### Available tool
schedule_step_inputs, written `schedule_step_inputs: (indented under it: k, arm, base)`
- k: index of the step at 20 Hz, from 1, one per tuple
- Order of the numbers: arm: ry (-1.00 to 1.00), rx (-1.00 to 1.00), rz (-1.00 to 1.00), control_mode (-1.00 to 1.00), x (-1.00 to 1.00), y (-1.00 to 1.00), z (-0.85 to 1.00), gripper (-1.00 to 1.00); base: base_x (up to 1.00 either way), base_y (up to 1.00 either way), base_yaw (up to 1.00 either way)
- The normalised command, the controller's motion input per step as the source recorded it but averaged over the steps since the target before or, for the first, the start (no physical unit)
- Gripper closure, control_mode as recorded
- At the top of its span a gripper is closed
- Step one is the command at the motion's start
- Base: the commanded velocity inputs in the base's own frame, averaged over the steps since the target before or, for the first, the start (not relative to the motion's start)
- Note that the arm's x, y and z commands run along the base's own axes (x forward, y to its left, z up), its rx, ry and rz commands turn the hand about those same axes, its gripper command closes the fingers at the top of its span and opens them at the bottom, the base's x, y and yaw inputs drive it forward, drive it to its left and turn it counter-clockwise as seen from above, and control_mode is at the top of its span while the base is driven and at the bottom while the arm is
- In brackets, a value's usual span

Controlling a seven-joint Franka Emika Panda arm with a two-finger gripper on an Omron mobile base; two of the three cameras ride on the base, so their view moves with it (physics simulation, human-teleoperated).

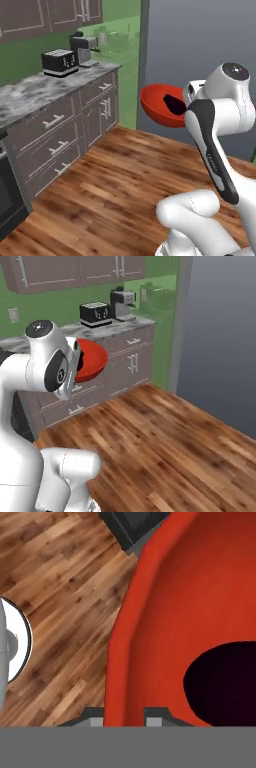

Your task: Pick the eggplant from the sink and place it in the bowl. Then pick the bowl and place it in the microwave. Then close the microwave door and press the start button.

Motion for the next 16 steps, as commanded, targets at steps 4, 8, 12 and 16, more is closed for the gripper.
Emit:
schedule_step_inputs:
  k: [4,8,12,16]
  arm:
    - [0.00,0.00,0.00,1.00,0.00,0.00,0.00,1.00]
    - [0.00,0.00,0.00,1.00,0.00,0.00,0.00,1.00]
    - [0.00,0.00,0.00,1.00,0.00,0.00,0.00,1.00]
    - [0.00,0.00,0.00,1.00,0.00,0.00,0.00,1.00]
  base:
    - [0.29,0.36,0.76]
    - [0.42,0.39,0.70]
    - [0.52,0.44,0.64]
    - [0.56,0.42,0.58]
